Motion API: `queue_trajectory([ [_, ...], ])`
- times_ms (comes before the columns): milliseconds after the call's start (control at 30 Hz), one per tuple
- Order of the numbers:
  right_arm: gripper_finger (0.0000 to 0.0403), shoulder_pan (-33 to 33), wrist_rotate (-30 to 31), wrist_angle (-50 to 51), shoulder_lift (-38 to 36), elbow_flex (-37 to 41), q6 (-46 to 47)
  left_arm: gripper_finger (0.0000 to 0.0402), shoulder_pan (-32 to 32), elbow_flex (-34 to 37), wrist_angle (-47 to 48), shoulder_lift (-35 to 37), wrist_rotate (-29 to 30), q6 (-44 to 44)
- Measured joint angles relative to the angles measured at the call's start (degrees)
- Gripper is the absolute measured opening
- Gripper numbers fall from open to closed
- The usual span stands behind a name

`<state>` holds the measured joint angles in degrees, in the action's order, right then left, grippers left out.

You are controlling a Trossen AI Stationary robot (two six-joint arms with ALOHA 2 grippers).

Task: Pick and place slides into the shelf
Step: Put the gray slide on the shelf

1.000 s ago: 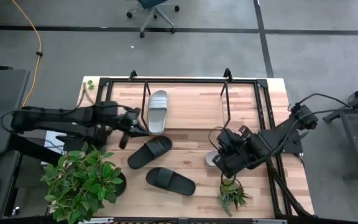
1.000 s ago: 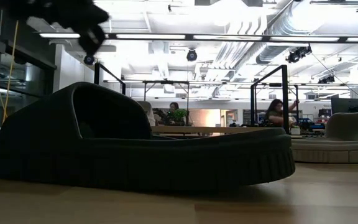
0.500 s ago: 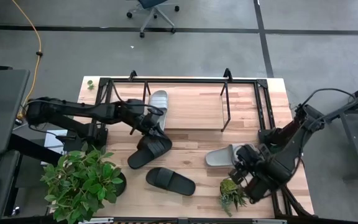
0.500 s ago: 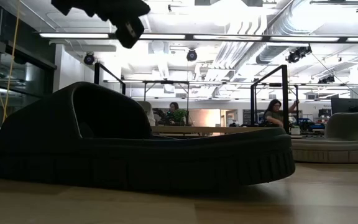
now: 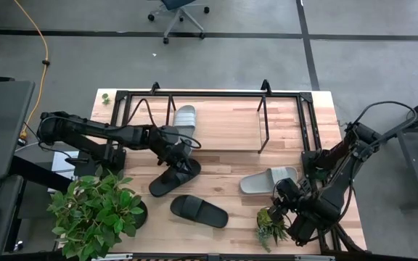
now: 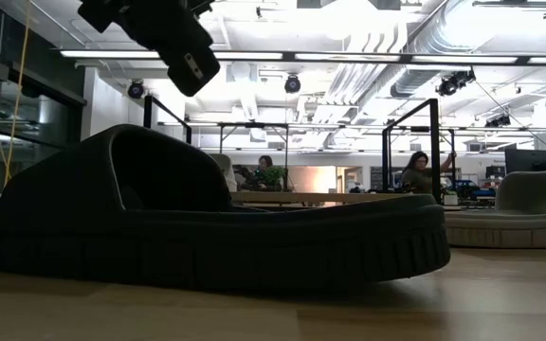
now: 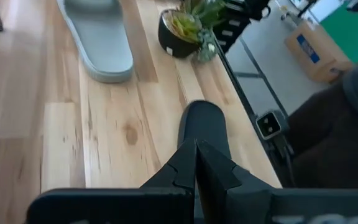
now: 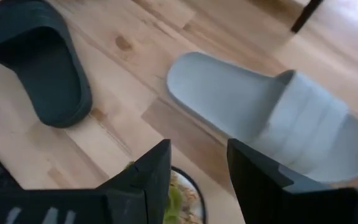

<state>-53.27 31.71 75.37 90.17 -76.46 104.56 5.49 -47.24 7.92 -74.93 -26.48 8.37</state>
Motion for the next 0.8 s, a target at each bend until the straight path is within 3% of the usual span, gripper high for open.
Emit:
queue_trajectory([
  [200, 0.0147, 0.3, -1.1, -2.5, 0.0, 1.5, 2.2, 0.0001, 0.1, 0.0, 2.0, 0.0, 1.2, -0.5],
  [333, 0.0147, 2.9, -9.9, 2.8, 0.0, 1.5, 6.2, 0.0001, 0.1, 0.0, 2.2, 0.0, 2.5, -0.6],
  [533, 0.0147, 10.2, -18.6, 1.2, 0.0, 1.2, 2.2, 0.0001, 0.1, 0.0, 2.2, 0.0, 1.8, -0.6],
  [800, 0.0147, 22.4, -23.3, -0.9, 0.0, 1.2, -4.1, 0.0001, 0.1, 0.0, 2.9, 0.0, -1.6, -4.8],
])
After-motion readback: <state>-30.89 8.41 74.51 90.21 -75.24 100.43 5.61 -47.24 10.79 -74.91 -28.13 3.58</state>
